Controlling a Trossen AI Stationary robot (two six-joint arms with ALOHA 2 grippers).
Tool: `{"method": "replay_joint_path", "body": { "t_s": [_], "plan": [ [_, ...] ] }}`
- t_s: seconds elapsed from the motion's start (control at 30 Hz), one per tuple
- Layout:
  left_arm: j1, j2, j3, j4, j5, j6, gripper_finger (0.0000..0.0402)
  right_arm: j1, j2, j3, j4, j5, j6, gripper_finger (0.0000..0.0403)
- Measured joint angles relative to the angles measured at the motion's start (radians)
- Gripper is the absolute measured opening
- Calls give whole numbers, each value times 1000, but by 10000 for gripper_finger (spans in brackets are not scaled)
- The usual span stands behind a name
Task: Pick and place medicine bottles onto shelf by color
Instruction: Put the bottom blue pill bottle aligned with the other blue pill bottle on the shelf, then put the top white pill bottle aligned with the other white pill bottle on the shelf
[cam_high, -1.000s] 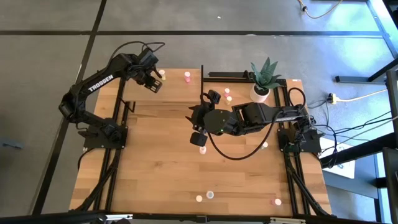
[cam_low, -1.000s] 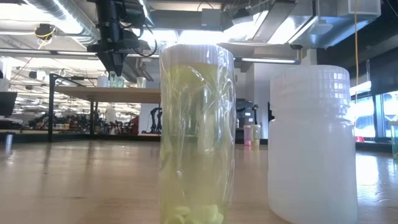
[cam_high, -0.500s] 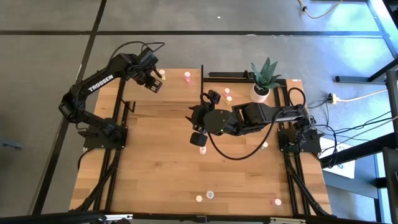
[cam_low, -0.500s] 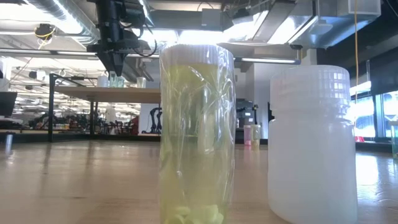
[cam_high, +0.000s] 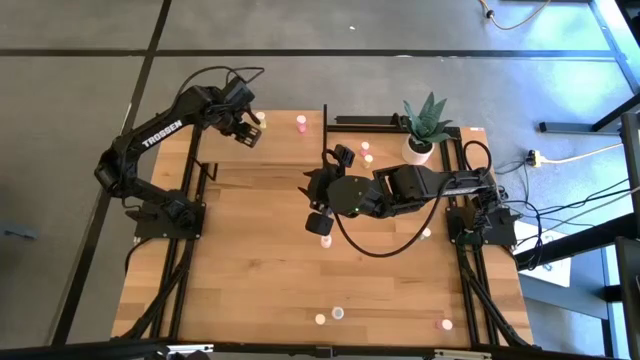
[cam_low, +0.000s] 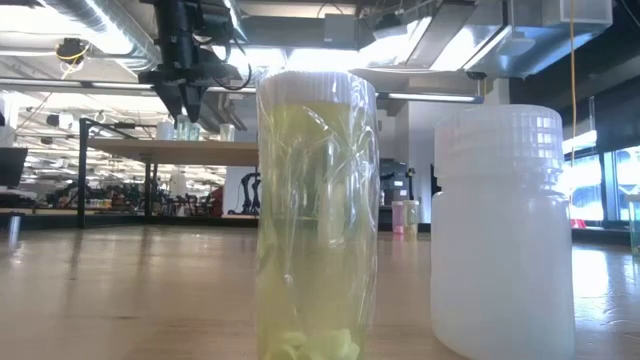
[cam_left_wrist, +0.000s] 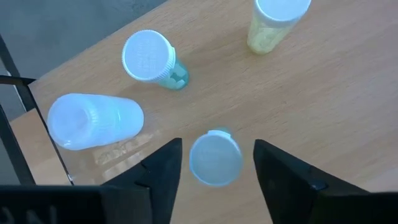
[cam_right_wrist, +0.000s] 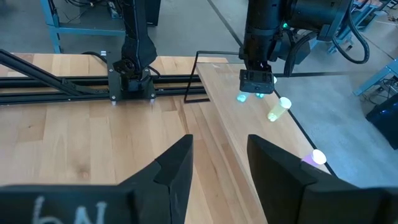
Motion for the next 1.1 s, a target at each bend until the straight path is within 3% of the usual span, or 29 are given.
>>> {"method": "replay_joint_path", "body": {
  "t_s": [0.33, 0.77, 1.1],
  "plan": [
    [0, 0, 12, -5, -3, 0, 219, 0, 0, 0, 0, -5, 0, 154],
    [-38, -75, 207, -46, -52, 8, 219, 0, 0, 0, 0, -6, 0, 154],
    [-298, -300, 238, -17, -48, 56, 219, 0, 0, 0, 0, -6, 0, 154]
  ]
}}
